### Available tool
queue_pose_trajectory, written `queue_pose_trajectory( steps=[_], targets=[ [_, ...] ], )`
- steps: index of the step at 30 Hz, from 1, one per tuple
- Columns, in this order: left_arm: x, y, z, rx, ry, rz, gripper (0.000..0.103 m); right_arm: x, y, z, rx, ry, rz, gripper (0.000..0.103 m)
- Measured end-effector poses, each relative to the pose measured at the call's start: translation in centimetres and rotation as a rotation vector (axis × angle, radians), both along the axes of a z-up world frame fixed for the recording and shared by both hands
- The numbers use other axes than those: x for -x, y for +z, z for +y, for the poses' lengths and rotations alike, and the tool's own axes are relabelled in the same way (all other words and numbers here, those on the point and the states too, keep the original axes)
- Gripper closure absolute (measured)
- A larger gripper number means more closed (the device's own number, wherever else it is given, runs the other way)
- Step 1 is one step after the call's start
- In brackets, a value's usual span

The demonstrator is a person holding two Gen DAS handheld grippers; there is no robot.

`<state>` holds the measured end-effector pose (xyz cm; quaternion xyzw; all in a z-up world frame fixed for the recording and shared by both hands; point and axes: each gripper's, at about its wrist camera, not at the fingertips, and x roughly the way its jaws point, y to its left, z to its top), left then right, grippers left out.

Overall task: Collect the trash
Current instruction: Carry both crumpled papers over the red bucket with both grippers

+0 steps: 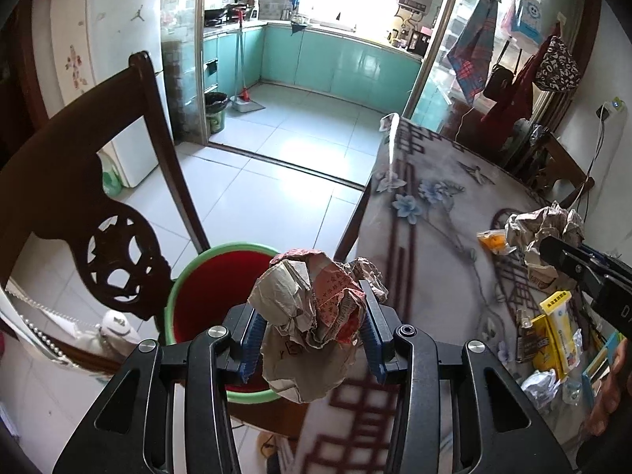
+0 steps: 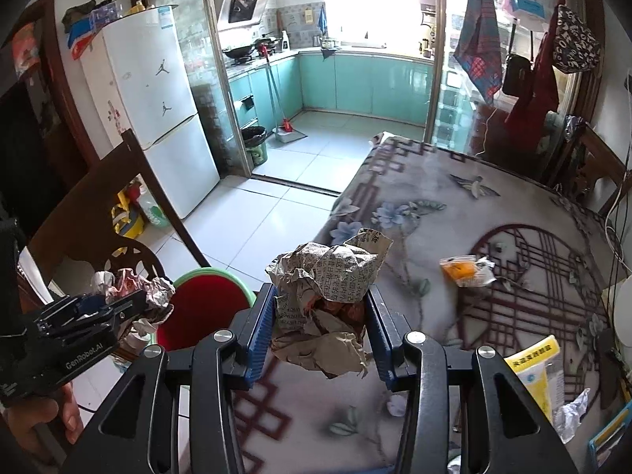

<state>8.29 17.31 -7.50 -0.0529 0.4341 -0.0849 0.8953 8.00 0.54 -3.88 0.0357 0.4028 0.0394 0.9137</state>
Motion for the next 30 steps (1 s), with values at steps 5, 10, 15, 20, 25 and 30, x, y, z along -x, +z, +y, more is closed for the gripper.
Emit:
queue_pose_trajectory(
  steps=[5, 10, 15, 20, 25, 30],
  targets=[
    [-0.6, -0.6, 2.1, -0.012, 0.023, 0.011, 0.063, -1.0, -0.4, 2.4, -0.006, 0.019, 0.013, 0.060],
    [-1.2, -1.5, 4.2, -0.023, 0.055, 0.030, 0.063, -1.9, -1.3, 4.6, -0.018, 0.043, 0.035, 0.060],
    [-1.7, -2.8, 5.9, -0.025, 0.079, 0.058, 0.063, -2.9, -2.6, 6.6, -0.029, 0.065, 0.068, 0.060],
    [-2.1, -4.1, 7.1, -0.027, 0.090, 0.099, 0.063, -3.9, -4.1, 8.9, -0.035, 0.102, 0.103, 0.060],
    [-2.3, -5.4, 8.2, -0.030, 0.096, 0.132, 0.063, -4.4, -5.6, 10.6, -0.051, 0.130, 0.142, 0.060],
    [-2.8, -6.8, 8.8, -0.041, 0.095, 0.165, 0.063, -4.6, -6.8, 11.8, -0.053, 0.146, 0.174, 0.060]
  ],
)
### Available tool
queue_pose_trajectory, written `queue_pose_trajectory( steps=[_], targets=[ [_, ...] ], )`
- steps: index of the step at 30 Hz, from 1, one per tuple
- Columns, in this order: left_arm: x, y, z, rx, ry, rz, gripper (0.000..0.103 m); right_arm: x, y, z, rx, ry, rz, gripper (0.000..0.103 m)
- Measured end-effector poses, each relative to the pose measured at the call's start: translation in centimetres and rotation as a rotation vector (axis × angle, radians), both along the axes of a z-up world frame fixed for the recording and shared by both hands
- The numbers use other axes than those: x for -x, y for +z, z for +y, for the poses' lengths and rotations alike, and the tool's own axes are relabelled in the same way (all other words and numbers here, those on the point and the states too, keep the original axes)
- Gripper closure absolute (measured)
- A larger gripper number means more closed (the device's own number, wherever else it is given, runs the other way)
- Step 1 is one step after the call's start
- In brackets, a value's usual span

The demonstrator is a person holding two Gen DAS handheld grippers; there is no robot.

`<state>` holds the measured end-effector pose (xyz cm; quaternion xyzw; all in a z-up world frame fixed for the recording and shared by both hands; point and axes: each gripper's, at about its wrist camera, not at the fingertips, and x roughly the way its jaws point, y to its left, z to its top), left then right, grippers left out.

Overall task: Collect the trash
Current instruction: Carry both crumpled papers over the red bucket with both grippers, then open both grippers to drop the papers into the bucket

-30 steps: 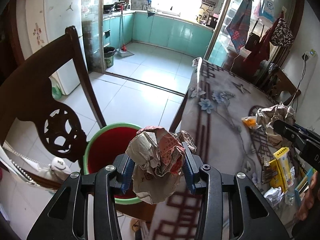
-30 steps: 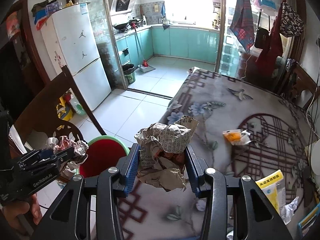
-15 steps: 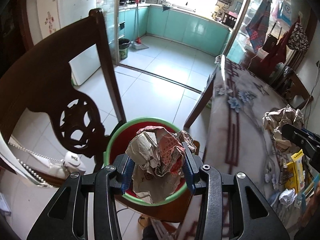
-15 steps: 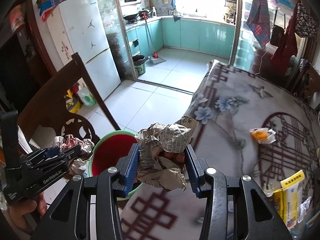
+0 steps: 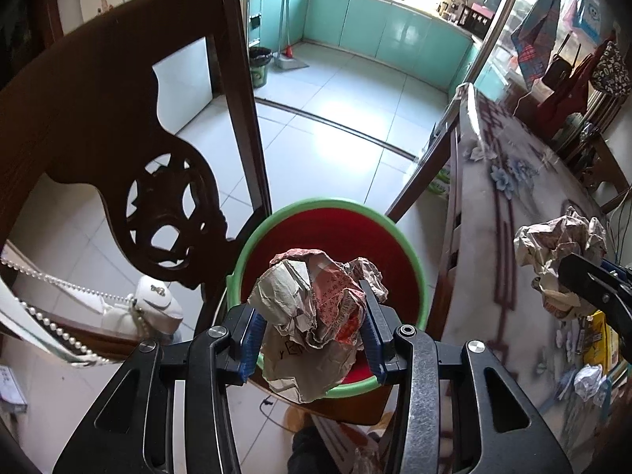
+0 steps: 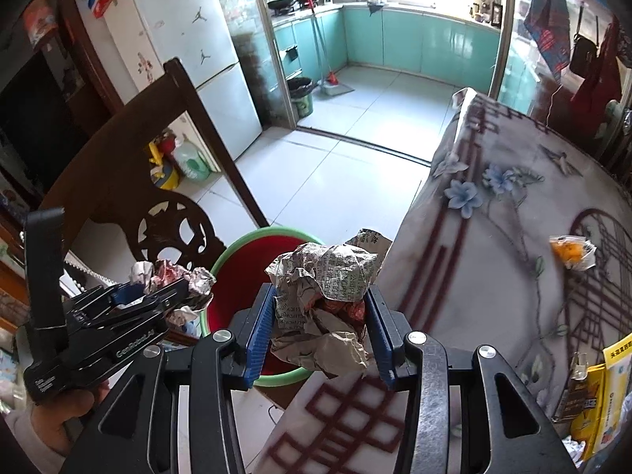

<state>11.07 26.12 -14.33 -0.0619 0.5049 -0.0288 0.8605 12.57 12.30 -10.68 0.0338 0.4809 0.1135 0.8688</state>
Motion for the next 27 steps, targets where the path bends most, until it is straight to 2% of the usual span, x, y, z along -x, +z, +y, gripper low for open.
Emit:
queue_pose_trajectory(
  steps=[7, 17, 21, 27],
  targets=[
    [-1.0, -1.7, 0.4, -0.006, -0.002, 0.037, 0.063, -0.5, -1.4, 1.3, -0.006, 0.034, 0.025, 0.060],
    [-2.0, -2.5, 0.8, -0.010, 0.004, 0.055, 0.062, -2.2, -2.4, 2.2, -0.014, 0.060, 0.018, 0.057],
    [-2.1, -2.5, 1.1, -0.013, 0.011, 0.053, 0.049, -2.5, -2.3, 2.2, -0.031, 0.047, 0.002, 0.048],
    [-2.0, -2.1, 1.5, -0.018, 0.029, 0.035, 0.036, -2.4, -2.0, 2.2, -0.072, 0.054, -0.015, 0.043]
  ],
)
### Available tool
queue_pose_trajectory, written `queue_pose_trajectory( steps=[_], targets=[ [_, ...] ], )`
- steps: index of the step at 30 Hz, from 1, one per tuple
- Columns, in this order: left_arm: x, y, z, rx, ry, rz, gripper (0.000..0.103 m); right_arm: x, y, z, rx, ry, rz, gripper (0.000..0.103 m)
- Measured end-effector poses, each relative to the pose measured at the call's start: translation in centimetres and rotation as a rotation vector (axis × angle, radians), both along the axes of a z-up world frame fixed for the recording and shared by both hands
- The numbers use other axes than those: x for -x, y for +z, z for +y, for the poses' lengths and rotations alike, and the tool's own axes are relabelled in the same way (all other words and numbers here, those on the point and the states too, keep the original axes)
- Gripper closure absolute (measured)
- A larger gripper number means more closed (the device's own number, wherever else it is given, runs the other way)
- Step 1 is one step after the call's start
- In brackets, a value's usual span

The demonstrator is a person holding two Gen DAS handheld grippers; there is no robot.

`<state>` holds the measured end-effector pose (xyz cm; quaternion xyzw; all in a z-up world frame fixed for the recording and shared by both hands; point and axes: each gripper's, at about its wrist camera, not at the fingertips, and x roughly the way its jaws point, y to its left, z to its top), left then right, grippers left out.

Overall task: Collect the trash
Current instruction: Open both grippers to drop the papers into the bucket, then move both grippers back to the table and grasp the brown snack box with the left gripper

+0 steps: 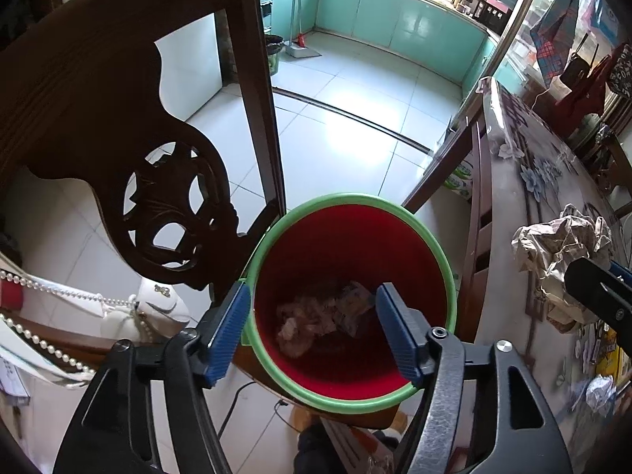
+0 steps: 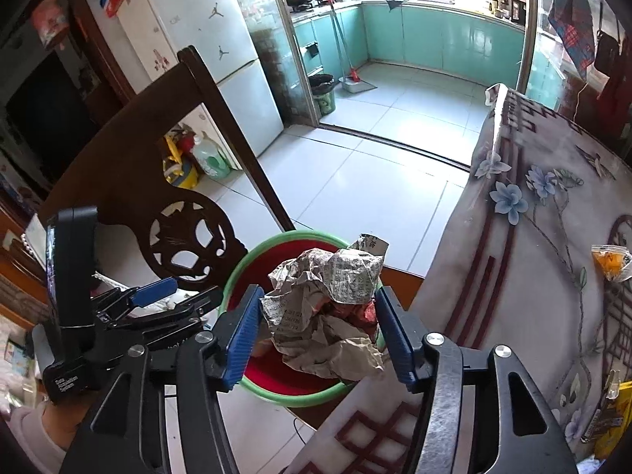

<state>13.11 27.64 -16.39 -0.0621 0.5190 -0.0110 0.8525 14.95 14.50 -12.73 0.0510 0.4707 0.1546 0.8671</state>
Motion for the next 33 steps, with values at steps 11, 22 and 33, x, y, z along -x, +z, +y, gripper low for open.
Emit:
queue_pose_trajectory(
  steps=[11, 22, 33],
  targets=[
    [0.4, 0.8, 0.1, -0.015, 0.018, -0.017, 0.026, 0.4, 1.4, 0.0, 0.016, 0.038, -0.052, 0.040],
    [1.8, 3.3, -1.8, 0.002, -0.030, -0.066, 0.026, 4.3, 3.6, -4.6, 0.032, -0.034, -0.072, 0.040],
    [3.9, 4.7, -9.9, -0.012, -0.161, -0.094, 0.025, 9.6, 4.1, -15.0, 0.048, -0.211, -0.064, 0.040]
  ],
)
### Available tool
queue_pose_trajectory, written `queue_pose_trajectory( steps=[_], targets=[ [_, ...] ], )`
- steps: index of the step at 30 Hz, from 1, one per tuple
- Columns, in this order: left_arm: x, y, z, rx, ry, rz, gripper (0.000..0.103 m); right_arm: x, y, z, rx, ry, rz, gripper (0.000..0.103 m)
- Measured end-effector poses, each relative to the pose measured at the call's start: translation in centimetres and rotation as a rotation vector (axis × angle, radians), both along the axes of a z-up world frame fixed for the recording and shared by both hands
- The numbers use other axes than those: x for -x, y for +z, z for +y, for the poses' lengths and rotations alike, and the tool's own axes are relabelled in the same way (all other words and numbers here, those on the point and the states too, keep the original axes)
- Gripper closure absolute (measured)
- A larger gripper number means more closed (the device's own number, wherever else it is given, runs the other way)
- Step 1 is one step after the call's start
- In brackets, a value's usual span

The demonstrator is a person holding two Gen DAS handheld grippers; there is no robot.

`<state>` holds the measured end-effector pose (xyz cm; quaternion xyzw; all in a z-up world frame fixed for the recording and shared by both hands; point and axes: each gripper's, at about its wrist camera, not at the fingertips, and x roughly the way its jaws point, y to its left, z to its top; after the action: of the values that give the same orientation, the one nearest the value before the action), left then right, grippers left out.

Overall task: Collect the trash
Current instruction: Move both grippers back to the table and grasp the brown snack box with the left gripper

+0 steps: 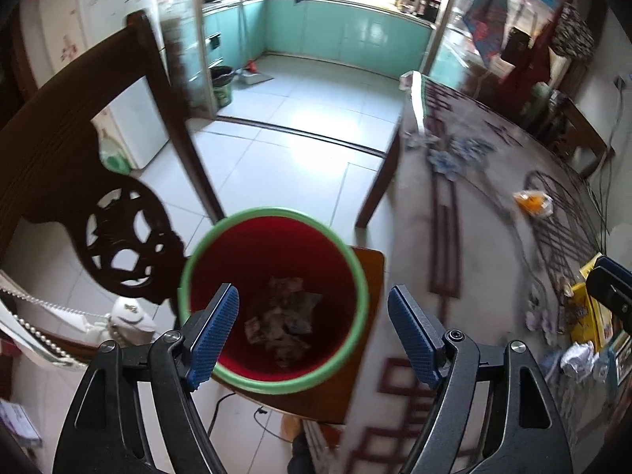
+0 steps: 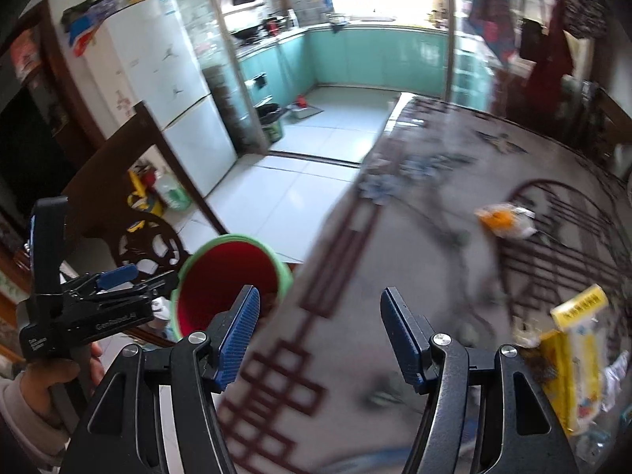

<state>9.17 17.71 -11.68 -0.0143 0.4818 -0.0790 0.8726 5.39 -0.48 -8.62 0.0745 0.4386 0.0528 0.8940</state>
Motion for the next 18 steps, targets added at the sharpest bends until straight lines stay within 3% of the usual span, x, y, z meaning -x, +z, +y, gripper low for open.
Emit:
queue_pose_trajectory(
  steps=[11, 18],
  targets=[
    [4.6, 0.3, -10.7, 0.022, -0.061, 0.014, 0.024, 7.1, 0.4, -19.8, 0.085, -0.244, 0.031, 0.040],
    [7.6, 0.2, -18.8, 0.043, -0.168, 0.037, 0.024, 8.5, -4.1, -30.8, 0.156, -0.320, 0.201, 0.040]
  ],
)
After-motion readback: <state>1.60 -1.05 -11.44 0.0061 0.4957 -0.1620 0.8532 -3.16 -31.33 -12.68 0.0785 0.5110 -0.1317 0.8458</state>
